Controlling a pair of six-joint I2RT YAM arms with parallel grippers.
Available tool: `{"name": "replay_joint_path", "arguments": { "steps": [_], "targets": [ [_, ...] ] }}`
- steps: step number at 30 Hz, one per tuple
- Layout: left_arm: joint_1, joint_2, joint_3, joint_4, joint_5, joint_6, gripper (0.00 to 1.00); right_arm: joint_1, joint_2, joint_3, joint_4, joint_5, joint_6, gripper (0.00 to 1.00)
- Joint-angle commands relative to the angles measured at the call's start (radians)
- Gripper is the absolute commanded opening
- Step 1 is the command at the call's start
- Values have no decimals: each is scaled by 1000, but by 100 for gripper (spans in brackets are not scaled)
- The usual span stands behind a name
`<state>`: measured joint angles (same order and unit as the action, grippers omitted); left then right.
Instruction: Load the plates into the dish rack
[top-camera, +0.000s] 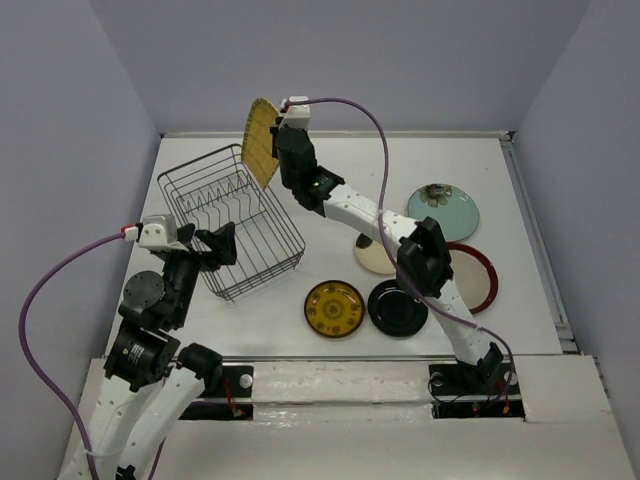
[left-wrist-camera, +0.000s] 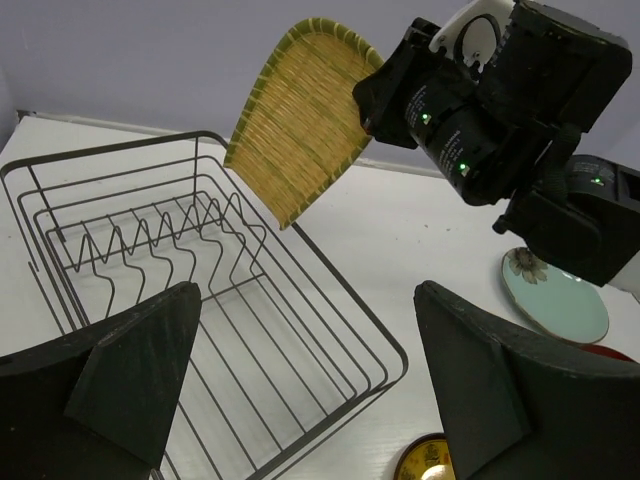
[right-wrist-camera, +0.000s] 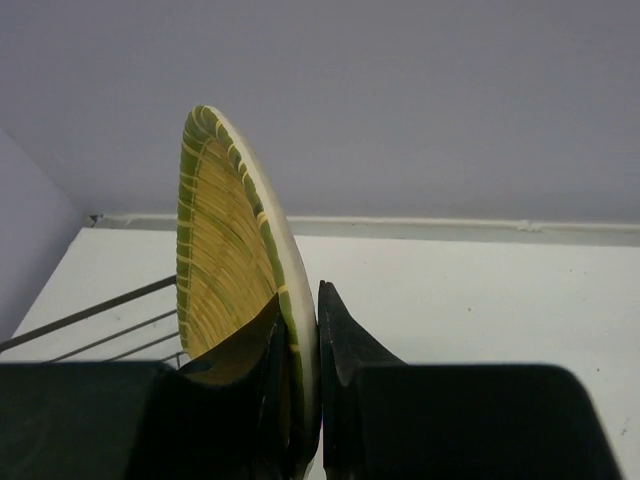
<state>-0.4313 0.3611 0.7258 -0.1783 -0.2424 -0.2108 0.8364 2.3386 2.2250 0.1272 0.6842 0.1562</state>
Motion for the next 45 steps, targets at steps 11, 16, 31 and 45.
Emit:
{"name": "replay_joint_path", "arguments": {
  "steps": [11, 16, 31, 45],
  "targets": [
    [0, -10, -2, 62, 5, -4, 99, 96, 88, 171, 316, 153, -244, 7],
    [0, -14, -2, 62, 2, -6, 99, 116, 103, 176, 339, 181, -297, 7],
    [0, -21, -3, 62, -6, -4, 99, 125, 142, 156, 364, 210, -323, 7],
    [0, -25, -5, 62, -9, -2, 99, 155, 206, 265, 402, 199, -464, 7]
  ]
}}
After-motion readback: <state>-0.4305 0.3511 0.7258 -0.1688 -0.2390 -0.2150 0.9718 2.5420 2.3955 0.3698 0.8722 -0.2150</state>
